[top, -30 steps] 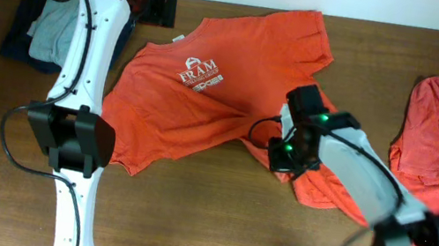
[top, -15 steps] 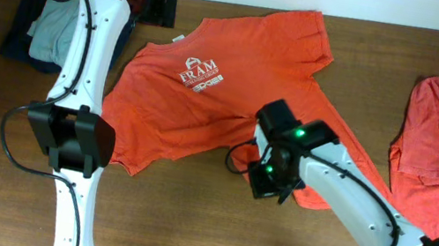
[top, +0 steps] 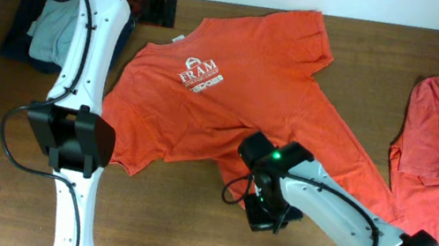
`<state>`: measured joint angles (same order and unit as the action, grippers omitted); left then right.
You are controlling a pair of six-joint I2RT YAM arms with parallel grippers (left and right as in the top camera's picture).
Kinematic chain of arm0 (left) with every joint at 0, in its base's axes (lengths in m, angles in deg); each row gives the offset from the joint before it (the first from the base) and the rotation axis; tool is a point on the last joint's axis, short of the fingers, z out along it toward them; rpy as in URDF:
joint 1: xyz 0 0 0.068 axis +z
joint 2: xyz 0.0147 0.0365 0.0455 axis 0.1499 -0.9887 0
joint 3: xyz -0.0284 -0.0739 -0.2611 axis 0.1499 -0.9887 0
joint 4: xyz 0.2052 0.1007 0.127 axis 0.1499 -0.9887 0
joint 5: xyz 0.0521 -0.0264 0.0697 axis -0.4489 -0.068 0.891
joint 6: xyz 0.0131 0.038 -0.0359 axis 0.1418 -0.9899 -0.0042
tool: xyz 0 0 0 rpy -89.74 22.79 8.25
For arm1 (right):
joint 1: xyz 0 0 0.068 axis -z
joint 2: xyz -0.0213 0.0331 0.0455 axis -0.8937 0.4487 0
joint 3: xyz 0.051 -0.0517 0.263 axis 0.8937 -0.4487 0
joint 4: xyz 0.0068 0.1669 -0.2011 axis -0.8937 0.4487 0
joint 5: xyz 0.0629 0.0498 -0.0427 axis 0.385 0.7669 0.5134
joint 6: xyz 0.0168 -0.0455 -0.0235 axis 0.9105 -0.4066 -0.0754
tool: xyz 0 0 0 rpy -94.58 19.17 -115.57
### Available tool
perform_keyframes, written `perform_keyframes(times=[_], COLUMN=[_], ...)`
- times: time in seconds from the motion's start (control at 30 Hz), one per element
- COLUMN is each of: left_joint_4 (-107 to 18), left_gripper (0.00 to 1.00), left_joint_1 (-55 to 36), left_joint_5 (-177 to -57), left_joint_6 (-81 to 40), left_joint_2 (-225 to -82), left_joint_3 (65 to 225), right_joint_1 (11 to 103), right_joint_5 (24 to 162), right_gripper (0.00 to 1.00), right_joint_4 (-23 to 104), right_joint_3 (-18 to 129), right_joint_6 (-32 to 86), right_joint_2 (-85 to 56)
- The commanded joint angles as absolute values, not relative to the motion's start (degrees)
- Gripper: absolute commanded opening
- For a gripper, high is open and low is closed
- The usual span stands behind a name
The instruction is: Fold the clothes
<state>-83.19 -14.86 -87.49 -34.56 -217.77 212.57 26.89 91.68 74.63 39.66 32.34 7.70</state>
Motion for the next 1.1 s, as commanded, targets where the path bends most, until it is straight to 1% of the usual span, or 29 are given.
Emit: perform_keyframes(times=[0.0,0.8,1.07], left_joint_4=[-83.08,-83.08,-83.08], left_gripper=[0.99,0.99,0.99], left_joint_1=[-14.84,-14.84,-14.84], left_joint_5=[-87.08,-87.08,-87.08], left_joint_6=[-34.24,-34.24,-34.24], left_joint_2=[-216.24,-216.24,-216.24], left_joint_3=[213.23,213.23,213.23], right_joint_1=[26.17,26.17,26.17], right_joint_5=[90.54,90.91,90.94], right_gripper=[0.04,0.04,0.04], right_joint_4=[74.87,83.62,84.36], right_joint_3=[37.61,36.47,36.43], right_joint_6=[34.76,36.29,36.60], right_joint_2=[7.35,3.54,2.28])
